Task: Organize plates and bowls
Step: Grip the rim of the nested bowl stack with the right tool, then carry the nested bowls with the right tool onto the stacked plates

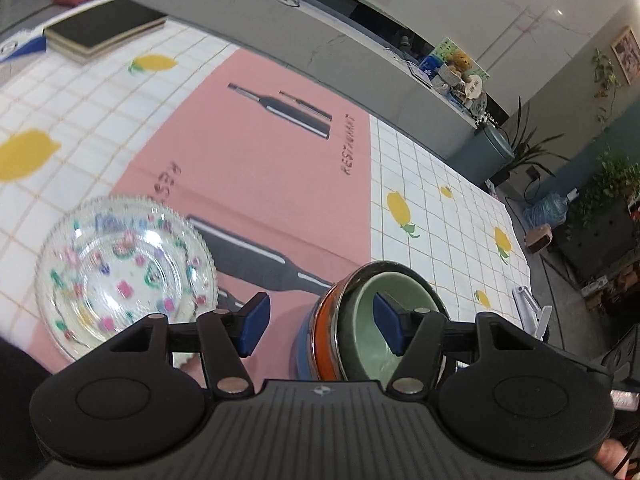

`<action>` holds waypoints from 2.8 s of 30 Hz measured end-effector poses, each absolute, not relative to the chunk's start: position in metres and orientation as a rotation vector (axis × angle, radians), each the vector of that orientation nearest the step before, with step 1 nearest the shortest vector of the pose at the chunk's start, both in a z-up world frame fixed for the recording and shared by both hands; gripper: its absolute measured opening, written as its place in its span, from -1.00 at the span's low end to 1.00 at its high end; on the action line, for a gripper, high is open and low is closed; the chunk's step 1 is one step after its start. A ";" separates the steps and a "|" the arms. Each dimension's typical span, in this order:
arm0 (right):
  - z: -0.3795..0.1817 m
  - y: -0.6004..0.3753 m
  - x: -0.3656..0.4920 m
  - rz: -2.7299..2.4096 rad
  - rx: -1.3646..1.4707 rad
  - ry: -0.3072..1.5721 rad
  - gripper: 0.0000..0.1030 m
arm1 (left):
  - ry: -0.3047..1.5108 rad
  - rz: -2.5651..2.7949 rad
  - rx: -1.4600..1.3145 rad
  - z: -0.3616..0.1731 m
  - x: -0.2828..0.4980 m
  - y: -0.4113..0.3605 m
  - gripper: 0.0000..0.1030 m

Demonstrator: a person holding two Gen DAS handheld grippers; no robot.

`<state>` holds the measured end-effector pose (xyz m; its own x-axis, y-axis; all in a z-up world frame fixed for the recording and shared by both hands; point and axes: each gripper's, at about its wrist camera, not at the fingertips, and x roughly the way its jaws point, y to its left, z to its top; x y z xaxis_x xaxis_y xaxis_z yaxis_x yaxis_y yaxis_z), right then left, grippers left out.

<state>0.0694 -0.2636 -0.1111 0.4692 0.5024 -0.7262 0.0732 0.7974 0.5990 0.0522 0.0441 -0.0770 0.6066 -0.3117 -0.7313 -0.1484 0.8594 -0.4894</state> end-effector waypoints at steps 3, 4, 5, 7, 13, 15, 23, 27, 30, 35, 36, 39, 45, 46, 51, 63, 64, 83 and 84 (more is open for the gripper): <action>-0.126 -0.264 0.069 0.275 0.685 1.069 0.38 | 0.920 -0.087 -0.617 -0.089 0.051 0.043 0.35; -0.130 -0.263 0.069 0.276 0.701 1.076 0.38 | 0.921 -0.083 -0.633 -0.092 0.052 0.042 0.35; -0.133 -0.262 0.070 0.281 0.715 1.081 0.38 | 0.923 -0.082 -0.637 -0.095 0.052 0.040 0.35; -0.138 -0.259 0.070 0.293 0.730 1.087 0.38 | 0.931 -0.089 -0.630 -0.099 0.054 0.036 0.35; -0.149 -0.257 0.075 0.291 0.754 1.111 0.36 | 0.955 -0.094 -0.631 -0.111 0.056 0.030 0.35; -0.153 -0.257 0.076 0.288 0.758 1.123 0.36 | 0.968 -0.101 -0.614 -0.114 0.057 0.028 0.33; -0.161 -0.259 0.078 0.299 0.785 1.145 0.26 | 1.014 -0.111 -0.601 -0.121 0.061 0.022 0.27; -0.163 -0.258 0.081 0.302 0.783 1.157 0.21 | 1.040 -0.115 -0.597 -0.125 0.065 0.019 0.23; -0.166 -0.257 0.082 0.304 0.787 1.167 0.16 | 1.054 -0.115 -0.585 -0.127 0.068 0.017 0.21; -0.168 -0.256 0.083 0.314 0.791 1.172 0.14 | 1.068 -0.121 -0.588 -0.131 0.072 0.014 0.19; -0.168 -0.256 0.083 0.315 0.789 1.172 0.13 | 1.069 -0.123 -0.588 -0.131 0.072 0.013 0.18; -0.170 -0.256 0.084 0.317 0.796 1.175 0.12 | 1.076 -0.131 -0.588 -0.133 0.076 0.011 0.11; -0.172 -0.257 0.085 0.324 0.808 1.177 0.12 | 1.078 -0.141 -0.574 -0.134 0.079 0.006 0.02; -0.172 -0.257 0.085 0.325 0.805 1.177 0.11 | 1.079 -0.141 -0.569 -0.134 0.080 0.005 0.01; -0.171 -0.256 0.086 0.321 0.799 1.188 0.08 | 1.086 -0.143 -0.549 -0.133 0.081 0.002 0.00; -0.172 -0.256 0.089 0.322 0.793 1.205 0.04 | 1.094 -0.136 -0.535 -0.131 0.085 0.001 0.00; -0.172 -0.256 0.089 0.323 0.794 1.208 0.04 | 1.094 -0.134 -0.534 -0.130 0.085 0.001 0.00; -0.133 -0.215 0.100 0.383 0.747 1.218 0.03 | 1.052 -0.092 -0.547 -0.087 0.077 0.046 0.00; -0.129 -0.210 0.102 0.394 0.738 1.217 0.03 | 1.047 -0.087 -0.550 -0.083 0.076 0.052 0.00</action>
<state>0.1016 -0.2098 -0.1289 0.3206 0.6384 -0.6998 0.1075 0.7095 0.6965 0.0764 0.0520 -0.0833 0.5097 -0.3238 -0.7971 -0.1872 0.8625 -0.4701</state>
